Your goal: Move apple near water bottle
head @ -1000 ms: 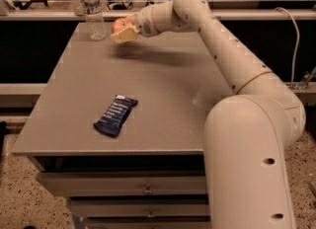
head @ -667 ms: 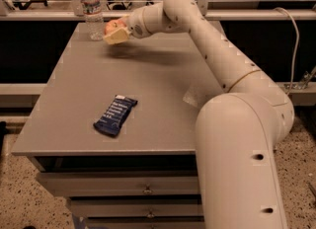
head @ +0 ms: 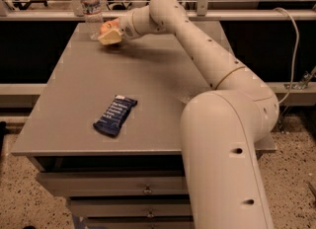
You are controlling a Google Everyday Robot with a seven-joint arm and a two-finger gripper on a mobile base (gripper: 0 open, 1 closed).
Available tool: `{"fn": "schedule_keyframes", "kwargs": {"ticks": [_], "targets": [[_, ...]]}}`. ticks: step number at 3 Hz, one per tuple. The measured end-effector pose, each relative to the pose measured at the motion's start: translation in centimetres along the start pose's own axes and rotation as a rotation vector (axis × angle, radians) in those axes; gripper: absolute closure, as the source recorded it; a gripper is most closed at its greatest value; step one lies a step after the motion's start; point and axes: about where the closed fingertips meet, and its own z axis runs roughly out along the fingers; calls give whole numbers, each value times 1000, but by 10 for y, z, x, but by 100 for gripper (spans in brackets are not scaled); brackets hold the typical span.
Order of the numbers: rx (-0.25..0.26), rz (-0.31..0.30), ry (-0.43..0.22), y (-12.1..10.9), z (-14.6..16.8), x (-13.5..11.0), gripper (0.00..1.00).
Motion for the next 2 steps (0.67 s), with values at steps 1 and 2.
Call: {"fn": "schedule_keyframes", "kwargs": {"ticks": [1,2], "targets": [[39,4,7,-11,6,3,53],[55,7,11,-16,10,5,29]]}}
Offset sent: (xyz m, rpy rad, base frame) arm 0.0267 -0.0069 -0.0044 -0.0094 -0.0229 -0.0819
